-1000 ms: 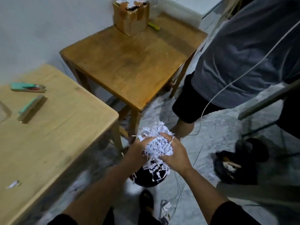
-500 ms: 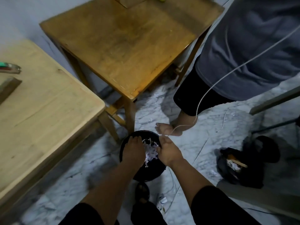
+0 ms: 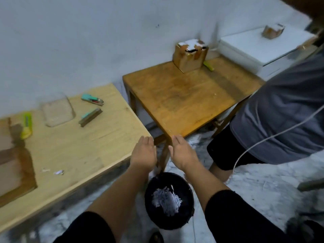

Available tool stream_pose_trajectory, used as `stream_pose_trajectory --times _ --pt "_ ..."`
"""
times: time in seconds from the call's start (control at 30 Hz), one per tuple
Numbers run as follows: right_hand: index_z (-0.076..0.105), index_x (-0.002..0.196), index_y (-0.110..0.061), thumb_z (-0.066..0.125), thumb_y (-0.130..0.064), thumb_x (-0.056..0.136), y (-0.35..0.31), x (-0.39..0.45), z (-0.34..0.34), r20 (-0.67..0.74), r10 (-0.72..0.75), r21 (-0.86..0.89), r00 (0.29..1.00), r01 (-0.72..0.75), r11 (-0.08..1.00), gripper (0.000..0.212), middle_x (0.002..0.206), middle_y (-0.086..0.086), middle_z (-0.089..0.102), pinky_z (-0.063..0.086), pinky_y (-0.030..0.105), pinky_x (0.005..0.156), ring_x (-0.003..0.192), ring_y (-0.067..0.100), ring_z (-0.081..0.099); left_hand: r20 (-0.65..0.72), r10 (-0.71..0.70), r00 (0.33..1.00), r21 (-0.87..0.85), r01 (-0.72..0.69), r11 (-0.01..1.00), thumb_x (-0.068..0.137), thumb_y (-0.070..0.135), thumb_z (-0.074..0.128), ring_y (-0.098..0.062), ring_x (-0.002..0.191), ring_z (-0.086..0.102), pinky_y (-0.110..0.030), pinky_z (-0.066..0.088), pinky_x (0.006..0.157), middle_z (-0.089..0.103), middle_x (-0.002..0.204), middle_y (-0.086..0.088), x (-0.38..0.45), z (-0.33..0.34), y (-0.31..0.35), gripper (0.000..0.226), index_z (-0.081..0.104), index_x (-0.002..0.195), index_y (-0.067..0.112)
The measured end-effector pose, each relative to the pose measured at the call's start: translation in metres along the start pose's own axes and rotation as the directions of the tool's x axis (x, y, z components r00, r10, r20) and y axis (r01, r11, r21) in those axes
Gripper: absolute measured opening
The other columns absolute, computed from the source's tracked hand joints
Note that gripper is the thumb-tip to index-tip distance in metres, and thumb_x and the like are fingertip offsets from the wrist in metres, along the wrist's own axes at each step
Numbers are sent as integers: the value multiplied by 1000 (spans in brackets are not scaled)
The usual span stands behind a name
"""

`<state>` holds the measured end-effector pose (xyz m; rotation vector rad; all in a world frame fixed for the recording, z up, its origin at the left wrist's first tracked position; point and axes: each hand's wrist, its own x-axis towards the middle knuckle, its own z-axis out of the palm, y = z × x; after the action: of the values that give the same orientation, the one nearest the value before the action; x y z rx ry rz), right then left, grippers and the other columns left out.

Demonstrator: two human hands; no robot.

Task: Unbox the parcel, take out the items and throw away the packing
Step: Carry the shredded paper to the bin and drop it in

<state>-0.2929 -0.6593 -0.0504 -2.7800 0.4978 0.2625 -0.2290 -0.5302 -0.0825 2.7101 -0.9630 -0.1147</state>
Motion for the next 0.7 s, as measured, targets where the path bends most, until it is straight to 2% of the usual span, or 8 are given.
stream_pose_trajectory --times 0.07,0.17,0.27,0.33,0.43,0.53,0.63,0.7 --pt "13 145 -6 25 -30 100 -26 8 -16 -7 -48 -8 999 48 999 53 156 9 16 17 32 116 144 22 14 -81 -101 992 62 107 992 98 22 30 -32 131 33 -37 27 111 44 136 -18 -1 -24 -18 45 31 136 -1" --pt "15 145 -7 28 -29 99 -68 18 -26 -25 -142 10 990 142 990 52 156 8 16 19 32 115 144 21 14 -173 -144 974 136 168 976 98 24 30 -30 134 30 -35 18 115 42 139 -18 -11 -51 -54 47 27 138 -1" --pt "22 141 -7 34 -28 97 -112 24 -18 -29 -227 13 973 227 974 50 151 10 25 27 33 111 137 23 28 -190 -217 958 139 245 960 98 23 29 -31 134 29 -35 13 116 40 140 -19 -31 -66 -96 48 26 138 -3" --pt "20 143 -9 35 -31 97 -143 27 -5 22 -254 37 967 253 967 53 152 7 24 29 34 110 136 23 31 -183 -294 938 114 318 941 98 21 32 -31 132 34 -36 18 116 44 138 -19 -52 -71 -121 47 30 136 -5" --pt "18 145 -8 38 -32 97 -181 32 25 96 -343 51 934 340 939 57 154 7 21 21 29 114 139 21 25 -211 -344 915 89 369 925 94 15 45 -36 108 57 -40 38 104 63 112 -24 -86 -56 -166 35 54 116 -10" --pt "19 145 -9 43 -31 95 -214 37 61 199 -388 125 900 369 921 60 156 5 18 19 26 113 141 20 20 -60 -445 894 82 448 890 92 14 15 -40 107 54 -44 35 105 60 111 -25 -124 -26 -210 49 54 113 -9" --pt "22 144 -8 51 -31 92 -240 42 99 279 -450 146 848 426 893 64 155 8 21 17 26 115 143 20 19 -3 -522 853 72 520 851 91 12 9 -39 129 35 -45 23 114 41 137 -24 -157 9 -241 53 38 131 -6" --pt "30 140 -2 60 -27 87 -250 45 121 269 -509 157 817 484 861 66 150 16 31 17 23 113 140 25 27 -16 -530 848 77 529 845 92 12 4 -40 134 30 -45 21 115 37 142 -27 -178 33 -256 55 32 135 -7"
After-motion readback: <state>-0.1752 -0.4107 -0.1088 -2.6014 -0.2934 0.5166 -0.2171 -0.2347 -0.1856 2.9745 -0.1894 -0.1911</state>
